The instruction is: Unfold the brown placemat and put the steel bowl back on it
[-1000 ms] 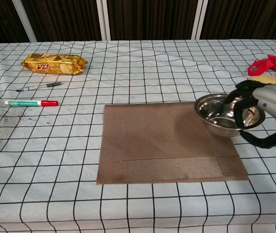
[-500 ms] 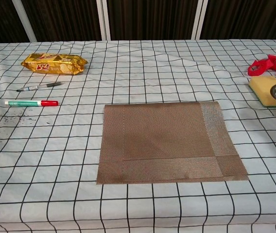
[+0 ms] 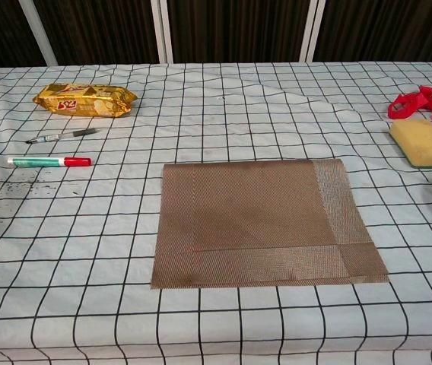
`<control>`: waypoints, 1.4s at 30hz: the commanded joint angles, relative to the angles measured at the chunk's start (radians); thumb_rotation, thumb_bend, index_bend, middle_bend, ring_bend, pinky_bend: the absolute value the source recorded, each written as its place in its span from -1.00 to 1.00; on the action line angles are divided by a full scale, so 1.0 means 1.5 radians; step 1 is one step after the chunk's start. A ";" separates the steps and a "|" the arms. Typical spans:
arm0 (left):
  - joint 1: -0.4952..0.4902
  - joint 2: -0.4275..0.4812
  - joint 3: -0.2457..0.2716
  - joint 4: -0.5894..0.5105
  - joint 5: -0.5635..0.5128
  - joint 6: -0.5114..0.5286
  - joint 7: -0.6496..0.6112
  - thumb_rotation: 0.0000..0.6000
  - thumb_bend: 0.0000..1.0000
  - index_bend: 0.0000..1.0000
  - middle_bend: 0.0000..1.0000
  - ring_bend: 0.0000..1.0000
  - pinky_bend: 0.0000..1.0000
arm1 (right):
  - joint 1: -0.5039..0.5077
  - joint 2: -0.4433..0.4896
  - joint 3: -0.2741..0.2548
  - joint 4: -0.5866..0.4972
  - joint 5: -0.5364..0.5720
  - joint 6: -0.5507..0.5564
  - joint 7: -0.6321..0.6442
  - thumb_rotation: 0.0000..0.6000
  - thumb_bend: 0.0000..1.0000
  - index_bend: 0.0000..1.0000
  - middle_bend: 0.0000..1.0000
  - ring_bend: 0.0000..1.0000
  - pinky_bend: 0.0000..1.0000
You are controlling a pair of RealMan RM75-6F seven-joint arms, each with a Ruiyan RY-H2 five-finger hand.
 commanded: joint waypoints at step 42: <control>-0.004 0.003 -0.002 0.000 -0.003 -0.008 -0.010 1.00 -0.99 -1.00 -1.00 -1.00 -0.97 | 0.099 -0.164 -0.003 -0.079 -0.027 -0.086 -0.179 1.00 -0.91 -0.55 -0.85 -0.92 -0.64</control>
